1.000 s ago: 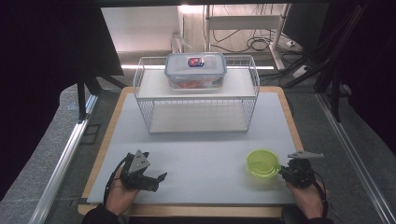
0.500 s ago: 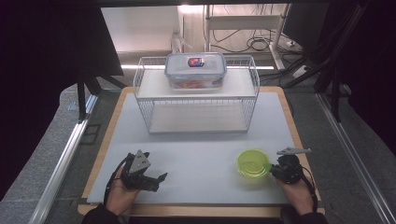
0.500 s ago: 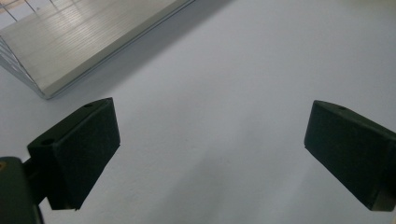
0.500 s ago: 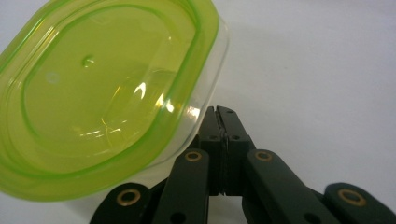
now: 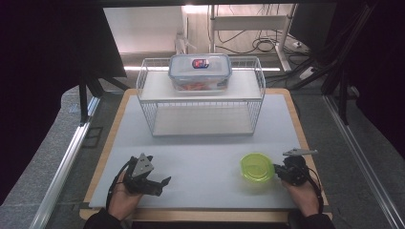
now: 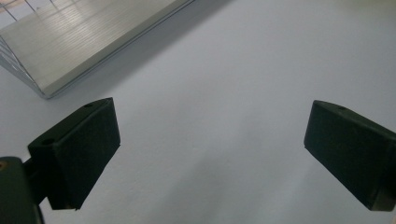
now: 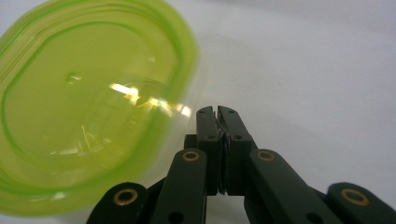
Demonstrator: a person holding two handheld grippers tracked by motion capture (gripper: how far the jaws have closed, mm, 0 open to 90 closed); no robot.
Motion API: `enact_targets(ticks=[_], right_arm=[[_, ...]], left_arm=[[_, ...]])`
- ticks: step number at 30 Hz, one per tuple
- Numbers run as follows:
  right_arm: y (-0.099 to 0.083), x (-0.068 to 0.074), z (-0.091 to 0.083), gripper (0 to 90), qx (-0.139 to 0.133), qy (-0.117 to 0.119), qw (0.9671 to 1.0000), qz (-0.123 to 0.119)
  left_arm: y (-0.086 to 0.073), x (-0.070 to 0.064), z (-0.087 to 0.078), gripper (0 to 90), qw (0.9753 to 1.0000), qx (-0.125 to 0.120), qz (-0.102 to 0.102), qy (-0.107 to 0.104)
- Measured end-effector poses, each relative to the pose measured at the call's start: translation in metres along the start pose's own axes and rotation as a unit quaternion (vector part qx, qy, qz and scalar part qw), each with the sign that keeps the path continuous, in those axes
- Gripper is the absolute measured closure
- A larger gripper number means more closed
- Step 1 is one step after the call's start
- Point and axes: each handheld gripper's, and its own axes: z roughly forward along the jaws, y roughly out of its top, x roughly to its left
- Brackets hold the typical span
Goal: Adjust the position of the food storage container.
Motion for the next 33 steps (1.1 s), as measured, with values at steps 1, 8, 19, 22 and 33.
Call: enact_targets(ticks=[1,8,19,22,33], right_arm=[[-0.001,-0.001,-0.001,88.4,-0.001,-0.001,1.0000,0.001],[-0.007,0.002,-0.004,88.6,0.015,0.028,0.9994,0.016],[0.001,0.021,0.013,89.1,0.024,0.058,0.9980,0.006],[0.006,0.027,0.020,89.4,0.025,0.069,0.9973,0.002],[0.023,0.062,0.046,89.4,0.031,0.108,0.9933,-0.024]], left_arm=[[0.000,0.000,0.000,3.3,1.0000,0.000,0.000,0.000],[0.000,0.000,0.000,3.3,1.0000,0.001,0.001,0.000],[0.000,0.000,0.001,3.3,1.0000,0.002,0.001,-0.001],[0.000,0.000,0.001,3.3,1.0000,0.004,0.002,0.000],[0.000,0.000,0.000,3.3,1.0000,0.004,0.003,0.001]])
